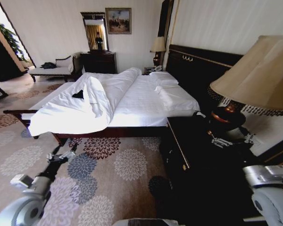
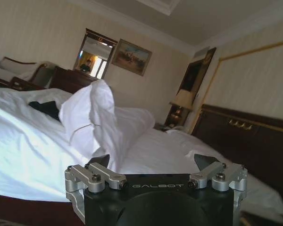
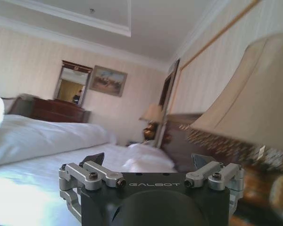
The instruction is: Fold the clothes on the bed.
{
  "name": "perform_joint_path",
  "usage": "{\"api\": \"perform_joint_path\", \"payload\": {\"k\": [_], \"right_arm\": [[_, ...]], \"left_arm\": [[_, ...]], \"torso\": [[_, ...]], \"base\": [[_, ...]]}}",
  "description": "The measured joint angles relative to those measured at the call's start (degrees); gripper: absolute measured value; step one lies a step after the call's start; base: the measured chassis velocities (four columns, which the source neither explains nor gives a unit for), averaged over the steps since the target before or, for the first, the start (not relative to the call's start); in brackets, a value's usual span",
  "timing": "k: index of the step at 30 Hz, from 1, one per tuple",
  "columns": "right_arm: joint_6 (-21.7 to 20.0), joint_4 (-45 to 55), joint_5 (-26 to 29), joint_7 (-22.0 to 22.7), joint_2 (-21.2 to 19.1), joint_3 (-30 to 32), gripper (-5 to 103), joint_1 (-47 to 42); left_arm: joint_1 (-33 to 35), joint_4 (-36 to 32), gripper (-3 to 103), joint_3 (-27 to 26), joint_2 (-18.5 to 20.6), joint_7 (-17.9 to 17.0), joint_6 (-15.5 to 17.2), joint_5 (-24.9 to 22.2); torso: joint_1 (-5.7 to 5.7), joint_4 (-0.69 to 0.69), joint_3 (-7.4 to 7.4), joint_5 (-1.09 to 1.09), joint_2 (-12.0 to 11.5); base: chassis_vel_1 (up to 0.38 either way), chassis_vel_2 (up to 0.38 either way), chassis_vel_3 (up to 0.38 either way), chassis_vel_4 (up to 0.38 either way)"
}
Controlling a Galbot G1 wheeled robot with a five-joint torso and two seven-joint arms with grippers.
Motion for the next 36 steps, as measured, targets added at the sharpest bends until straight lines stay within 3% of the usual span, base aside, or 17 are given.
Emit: {"api": "perform_joint_path", "payload": {"k": [3,6,15,19,29,36], "right_arm": [[-2.5,1.58,5.81,0.26,-0.31,-0.82,100,-0.88],[-3.6,2.38,7.88,0.51,-0.35,-1.3,100,-1.07],[-3.69,1.39,3.32,0.2,0.41,-3.54,100,-1.94],[-2.97,0.81,1.15,0.17,1.36,-4.68,100,-1.89],[-2.24,0.26,0.3,0.08,2.59,-5.81,100,-1.25],[1.07,-0.62,-1.08,-2.03,3.62,-5.53,100,-1.66]], "left_arm": [[-0.97,-2.04,100,-0.23,1.22,0.04,0.63,-5.85],[-1.78,-2.53,100,-0.22,1.64,-0.22,1.68,-6.63],[0.75,-1.55,100,0.29,1.47,-3.18,6.59,2.44],[1.82,-0.79,100,-0.27,0.83,-8.39,10.41,8.43],[3.84,-3.39,100,-0.99,0.7,-7.35,10.83,6.49],[3.45,-3.68,100,-0.49,0.21,-6.68,10.54,6.39]], "torso": [[0.0,-0.01,0.0,-0.01,0.0],[0.0,-0.01,0.0,0.01,0.0],[0.0,0.0,0.0,0.0,0.0],[0.0,0.0,0.0,-0.01,0.0],[0.0,0.0,0.01,0.0,0.0],[0.0,-0.01,0.0,0.0,0.01]], "base": [[0.0,0.0,0.0,0.0],[0.0,0.0,0.0,0.0],[0.0,0.0,0.0,0.0],[0.0,0.0,0.0,0.0],[0.0,0.0,0.0,0.0],[0.0,0.0,0.0,0.0]]}}
